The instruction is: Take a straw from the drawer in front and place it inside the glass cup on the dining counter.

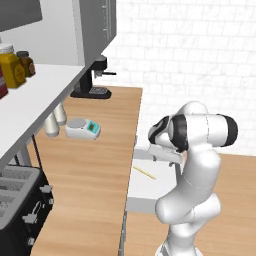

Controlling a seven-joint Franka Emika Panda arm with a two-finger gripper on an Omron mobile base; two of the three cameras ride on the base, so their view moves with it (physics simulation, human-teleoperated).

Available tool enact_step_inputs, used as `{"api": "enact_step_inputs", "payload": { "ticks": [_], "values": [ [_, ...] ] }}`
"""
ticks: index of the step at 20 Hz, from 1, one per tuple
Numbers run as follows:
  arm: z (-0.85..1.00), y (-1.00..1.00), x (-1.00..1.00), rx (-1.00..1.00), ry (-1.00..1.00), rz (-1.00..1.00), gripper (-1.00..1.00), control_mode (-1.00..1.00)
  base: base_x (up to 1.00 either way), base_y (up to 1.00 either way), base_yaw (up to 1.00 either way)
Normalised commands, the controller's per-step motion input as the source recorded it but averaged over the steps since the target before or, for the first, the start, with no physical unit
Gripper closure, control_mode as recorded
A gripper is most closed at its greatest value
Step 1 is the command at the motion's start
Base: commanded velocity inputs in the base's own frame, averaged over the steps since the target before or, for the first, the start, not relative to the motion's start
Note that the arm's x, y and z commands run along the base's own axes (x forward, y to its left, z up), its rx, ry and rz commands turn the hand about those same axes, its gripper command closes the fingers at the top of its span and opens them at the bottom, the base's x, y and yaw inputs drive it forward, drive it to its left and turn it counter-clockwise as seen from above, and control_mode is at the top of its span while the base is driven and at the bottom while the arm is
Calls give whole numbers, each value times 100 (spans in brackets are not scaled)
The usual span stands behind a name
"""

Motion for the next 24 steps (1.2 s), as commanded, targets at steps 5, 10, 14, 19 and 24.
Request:
{"api": "enact_step_inputs", "payload": {
  "ticks": [5,10,14,19,24],
  "values": [
    [-46,-3,6,-18,0,0,-100,-100,0,0,0],
    [-26,-31,0,-15,0,0,-100,-100,0,0,0],
    [-22,-42,0,-14,0,0,-100,-100,0,0,0],
    [-2,-78,-1,-12,0,0,-100,-100,0,0,0],
    [8,-100,-1,-5,0,-1,-100,-100,0,0,0]
  ]
}}
